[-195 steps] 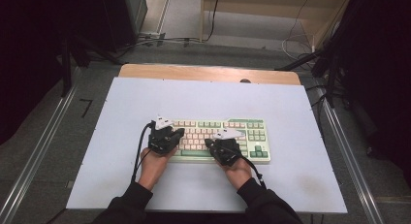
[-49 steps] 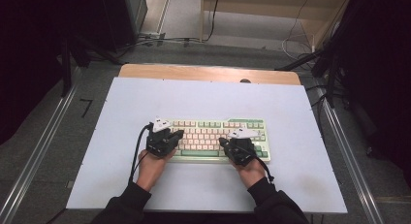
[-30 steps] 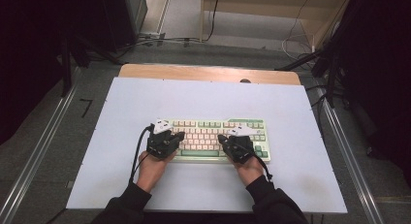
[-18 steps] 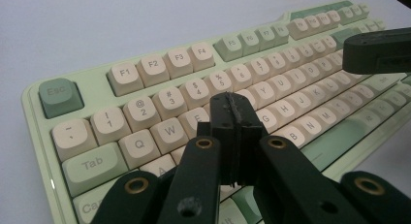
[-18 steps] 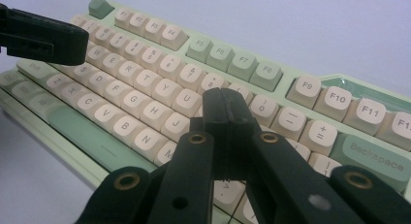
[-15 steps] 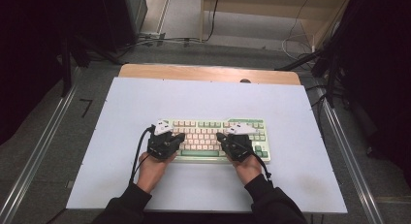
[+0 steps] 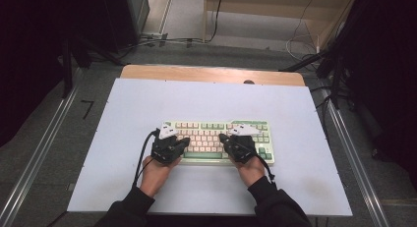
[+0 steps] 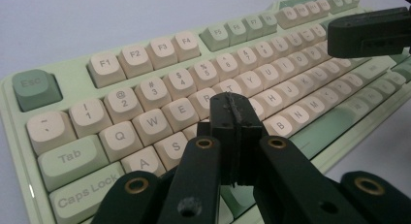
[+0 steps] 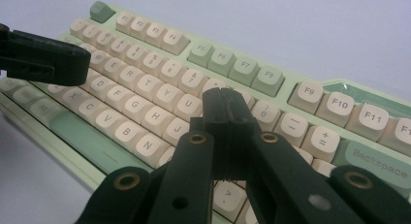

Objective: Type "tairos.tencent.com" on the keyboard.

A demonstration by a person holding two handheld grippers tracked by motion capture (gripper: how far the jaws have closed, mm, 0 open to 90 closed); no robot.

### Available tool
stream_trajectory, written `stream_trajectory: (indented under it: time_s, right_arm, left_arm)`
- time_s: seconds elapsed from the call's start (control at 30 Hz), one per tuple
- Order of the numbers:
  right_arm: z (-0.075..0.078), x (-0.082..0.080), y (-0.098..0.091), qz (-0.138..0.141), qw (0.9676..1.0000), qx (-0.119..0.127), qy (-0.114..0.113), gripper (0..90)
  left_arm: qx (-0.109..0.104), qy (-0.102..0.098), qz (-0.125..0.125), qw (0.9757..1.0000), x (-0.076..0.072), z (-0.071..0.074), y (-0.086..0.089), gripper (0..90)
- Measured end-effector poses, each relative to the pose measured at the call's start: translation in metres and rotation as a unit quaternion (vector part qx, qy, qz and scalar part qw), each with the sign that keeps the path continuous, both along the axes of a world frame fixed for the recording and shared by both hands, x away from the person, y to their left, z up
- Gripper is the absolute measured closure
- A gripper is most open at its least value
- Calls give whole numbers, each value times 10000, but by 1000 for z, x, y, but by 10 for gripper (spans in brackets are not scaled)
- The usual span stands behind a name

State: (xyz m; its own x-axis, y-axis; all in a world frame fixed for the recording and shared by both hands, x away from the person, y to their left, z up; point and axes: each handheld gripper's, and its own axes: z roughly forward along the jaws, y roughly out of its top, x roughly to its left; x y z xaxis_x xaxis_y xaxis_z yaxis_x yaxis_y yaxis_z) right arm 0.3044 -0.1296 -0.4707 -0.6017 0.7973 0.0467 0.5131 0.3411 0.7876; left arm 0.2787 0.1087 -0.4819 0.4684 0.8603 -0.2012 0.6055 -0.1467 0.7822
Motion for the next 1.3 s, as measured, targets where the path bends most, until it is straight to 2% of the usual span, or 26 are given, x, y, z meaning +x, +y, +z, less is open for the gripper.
stream_trajectory:
  time_s: [0.7,0.97,1.1,1.17,1.3]
  right_arm:
    - [0,1,1,5,10000,-16,2,874]
    - [0,1,1,4,10000,-8,0,875]
    - [0,1,1,-2,10000,-9,1,875]
    - [0,1,1,-4,10000,-8,2,875]
    - [-1,1,1,-11,10000,-8,6,875]
  left_arm:
    - [100,112,-147,9998,0,-4,-6,900]
    - [234,230,-234,9992,1,-9,-8,900]
    - [217,214,-237,9993,1,-9,-8,900]
    - [120,158,-204,9996,0,-6,-7,900]
    - [73,88,-194,9997,0,-3,-6,900]
